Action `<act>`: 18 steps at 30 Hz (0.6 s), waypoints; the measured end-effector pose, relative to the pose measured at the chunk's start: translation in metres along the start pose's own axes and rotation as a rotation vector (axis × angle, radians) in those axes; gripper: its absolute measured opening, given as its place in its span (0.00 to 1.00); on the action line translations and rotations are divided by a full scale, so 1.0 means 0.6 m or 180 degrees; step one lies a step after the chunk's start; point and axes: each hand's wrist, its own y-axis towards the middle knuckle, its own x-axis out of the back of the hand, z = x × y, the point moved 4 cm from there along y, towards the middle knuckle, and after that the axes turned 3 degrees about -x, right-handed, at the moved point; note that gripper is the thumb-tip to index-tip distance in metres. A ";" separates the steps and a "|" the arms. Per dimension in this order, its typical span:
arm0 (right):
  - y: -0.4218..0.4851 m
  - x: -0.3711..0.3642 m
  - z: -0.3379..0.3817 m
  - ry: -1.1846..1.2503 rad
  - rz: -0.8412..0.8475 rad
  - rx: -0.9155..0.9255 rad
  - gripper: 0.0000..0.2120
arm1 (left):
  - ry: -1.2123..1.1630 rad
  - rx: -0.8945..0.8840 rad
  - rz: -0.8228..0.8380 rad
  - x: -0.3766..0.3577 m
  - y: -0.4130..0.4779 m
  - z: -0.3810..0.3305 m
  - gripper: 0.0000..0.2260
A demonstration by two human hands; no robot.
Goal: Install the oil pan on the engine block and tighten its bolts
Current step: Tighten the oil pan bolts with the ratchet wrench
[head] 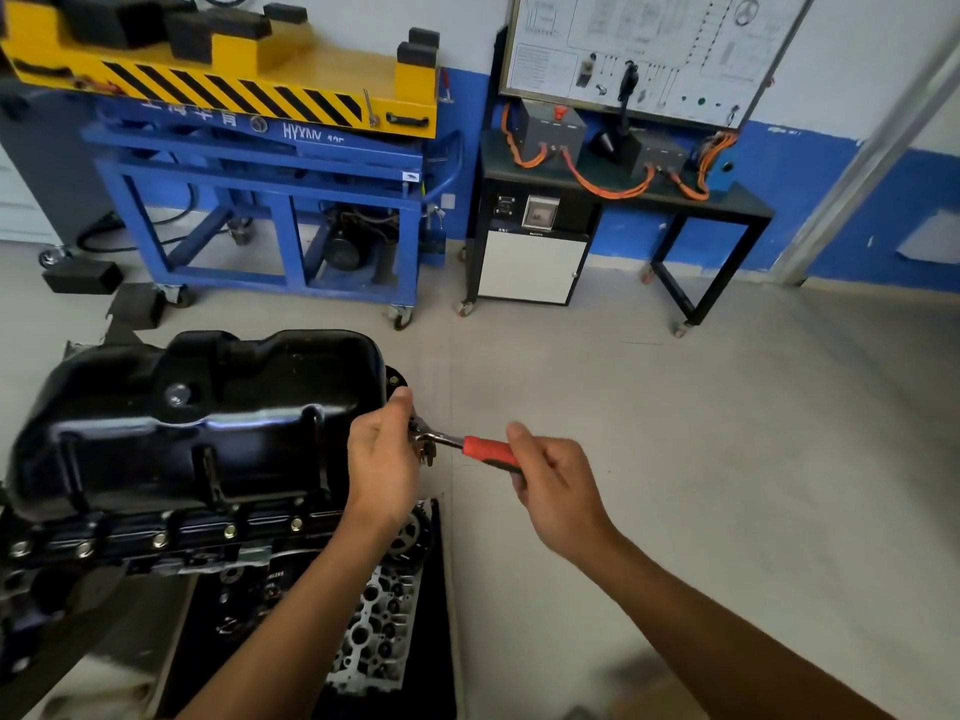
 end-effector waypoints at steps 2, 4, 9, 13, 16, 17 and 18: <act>-0.035 -0.009 0.004 -0.0009 0.0253 0.0031 0.29 | 0.0015 -0.0053 -0.0015 -0.001 -0.001 -0.001 0.23; -0.053 -0.018 0.005 -0.0066 0.0533 -0.0004 0.27 | 0.0018 -0.0086 0.0018 0.000 -0.002 -0.003 0.22; -0.010 -0.003 0.001 0.0083 0.0495 -0.0382 0.29 | 0.0078 -0.0012 0.0219 0.002 -0.004 -0.005 0.21; 0.067 0.014 -0.002 0.0067 -0.0223 -0.0639 0.26 | 0.0156 -0.0023 0.0493 -0.005 -0.002 -0.010 0.21; 0.126 -0.001 0.002 -0.0026 -0.0258 -0.0766 0.26 | 0.0269 -0.0016 0.0512 -0.006 -0.001 -0.007 0.24; 0.144 -0.007 0.005 -0.0121 -0.0215 -0.0759 0.26 | 0.0280 -0.0005 0.0493 -0.005 0.000 -0.006 0.24; 0.161 -0.011 0.010 -0.0245 -0.0181 -0.0733 0.25 | 0.0288 -0.0007 0.0502 -0.005 0.000 -0.006 0.22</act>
